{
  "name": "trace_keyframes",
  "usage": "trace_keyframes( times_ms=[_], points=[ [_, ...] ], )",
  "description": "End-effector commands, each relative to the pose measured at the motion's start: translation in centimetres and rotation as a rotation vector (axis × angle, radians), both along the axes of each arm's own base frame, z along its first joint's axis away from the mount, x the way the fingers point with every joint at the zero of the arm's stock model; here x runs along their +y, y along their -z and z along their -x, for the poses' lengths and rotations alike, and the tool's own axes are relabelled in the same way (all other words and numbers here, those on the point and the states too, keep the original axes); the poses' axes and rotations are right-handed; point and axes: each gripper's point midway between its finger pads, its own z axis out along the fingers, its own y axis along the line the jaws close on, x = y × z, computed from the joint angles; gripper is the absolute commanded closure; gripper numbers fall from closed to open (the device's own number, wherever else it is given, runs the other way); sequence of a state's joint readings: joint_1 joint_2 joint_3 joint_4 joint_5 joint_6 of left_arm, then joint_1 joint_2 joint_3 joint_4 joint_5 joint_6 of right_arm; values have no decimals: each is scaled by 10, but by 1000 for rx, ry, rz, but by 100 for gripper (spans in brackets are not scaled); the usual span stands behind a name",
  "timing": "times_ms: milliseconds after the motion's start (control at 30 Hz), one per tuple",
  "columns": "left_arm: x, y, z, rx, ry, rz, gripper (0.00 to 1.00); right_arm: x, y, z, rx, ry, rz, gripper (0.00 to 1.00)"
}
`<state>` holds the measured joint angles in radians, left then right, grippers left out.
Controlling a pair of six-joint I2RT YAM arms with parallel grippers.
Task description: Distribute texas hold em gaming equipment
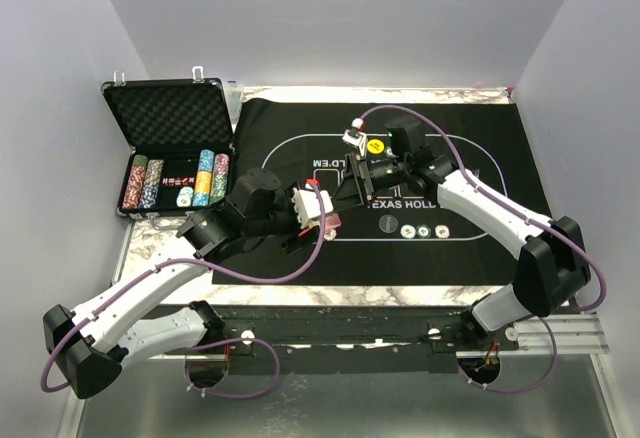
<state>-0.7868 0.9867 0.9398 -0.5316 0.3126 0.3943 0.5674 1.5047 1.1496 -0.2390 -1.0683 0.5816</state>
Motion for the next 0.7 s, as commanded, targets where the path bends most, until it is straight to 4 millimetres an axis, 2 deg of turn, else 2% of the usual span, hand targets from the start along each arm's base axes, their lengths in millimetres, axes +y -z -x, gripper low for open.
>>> trace_keyframes(
  times_ms=[0, 133, 233, 467, 667],
  points=[
    [-3, -18, -3, -57, 17, 56, 100, 4, -4, 0, 19, -56, -25, 18],
    [-3, -18, -3, -44, 12, 60, 100, 8, -6, -1, 52, -70, -55, 18],
    [-3, -20, -3, -45, 13, 65, 100, 9, 0, -1, 80, -61, -53, 19],
    [-6, -22, -4, -33, 9, 79, 100, 10, 15, -8, 93, -17, -6, 36],
    [-7, -25, -7, -30, -1, 91, 100, 6, 21, -3, 80, -39, 7, 35]
  ],
)
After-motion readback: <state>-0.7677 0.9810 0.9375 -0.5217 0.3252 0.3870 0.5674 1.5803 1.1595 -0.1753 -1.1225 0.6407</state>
